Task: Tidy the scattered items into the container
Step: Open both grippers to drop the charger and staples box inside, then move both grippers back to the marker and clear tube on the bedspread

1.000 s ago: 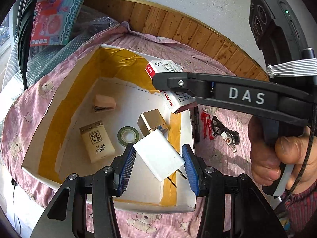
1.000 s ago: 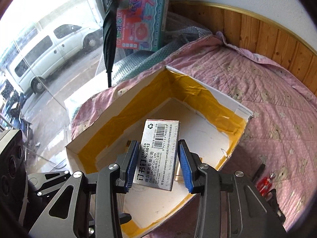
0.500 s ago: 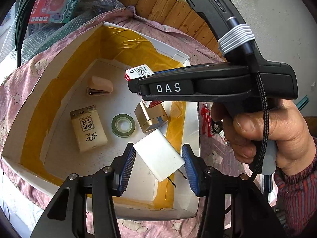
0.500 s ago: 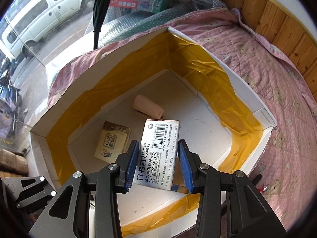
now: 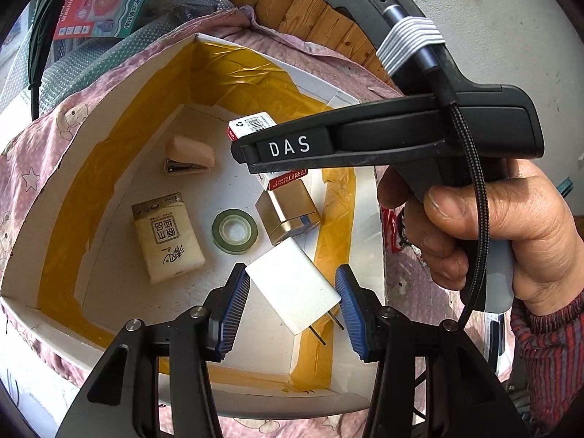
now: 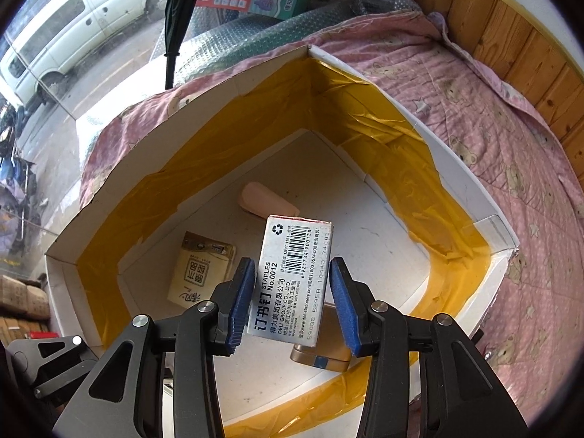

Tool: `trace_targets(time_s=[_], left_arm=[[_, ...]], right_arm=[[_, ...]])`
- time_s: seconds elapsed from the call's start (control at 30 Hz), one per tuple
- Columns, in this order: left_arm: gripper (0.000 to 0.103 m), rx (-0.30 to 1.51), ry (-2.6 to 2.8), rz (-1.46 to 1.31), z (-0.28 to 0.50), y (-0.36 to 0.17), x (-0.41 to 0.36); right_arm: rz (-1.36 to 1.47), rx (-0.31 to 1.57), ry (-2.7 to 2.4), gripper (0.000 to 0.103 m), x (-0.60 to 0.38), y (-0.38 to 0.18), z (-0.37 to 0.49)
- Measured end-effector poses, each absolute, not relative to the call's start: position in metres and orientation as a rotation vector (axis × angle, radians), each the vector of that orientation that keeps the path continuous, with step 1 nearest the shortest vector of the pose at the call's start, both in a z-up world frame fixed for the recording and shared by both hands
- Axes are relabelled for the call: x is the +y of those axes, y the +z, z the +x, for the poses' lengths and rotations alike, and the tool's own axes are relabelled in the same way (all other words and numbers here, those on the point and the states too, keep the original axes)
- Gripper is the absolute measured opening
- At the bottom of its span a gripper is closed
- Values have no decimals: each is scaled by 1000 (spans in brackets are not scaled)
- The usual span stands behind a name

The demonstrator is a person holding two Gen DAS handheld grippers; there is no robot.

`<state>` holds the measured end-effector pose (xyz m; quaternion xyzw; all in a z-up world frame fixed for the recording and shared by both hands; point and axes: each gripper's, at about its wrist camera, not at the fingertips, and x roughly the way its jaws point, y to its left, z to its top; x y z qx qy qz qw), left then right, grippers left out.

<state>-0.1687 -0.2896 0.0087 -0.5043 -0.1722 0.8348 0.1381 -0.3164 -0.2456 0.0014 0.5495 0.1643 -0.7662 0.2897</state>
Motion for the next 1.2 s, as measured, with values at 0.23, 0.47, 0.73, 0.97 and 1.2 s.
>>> trace_targets(time_s=[0.23, 0.47, 0.73, 0.97, 1.2], left_arm=[[50, -484, 2421, -1445, -165, 14, -289], [50, -481, 2442, -1419, -157, 26, -292], [50, -454, 2463, -1394, -138, 38, -284], [50, -400, 2493, -1348, -120, 55, -273], [50, -356, 2500, -1292, -104, 70, -258]], right_arm=[[1435, 385, -2075, 46, -240, 10, -312], [1383, 314, -2097, 46, -230, 25, -295], [1317, 196, -2147, 46, -207, 43, -269], [1194, 64, -2201, 46, -181, 71, -239], [1093, -93, -2237, 46, -151, 86, -201]])
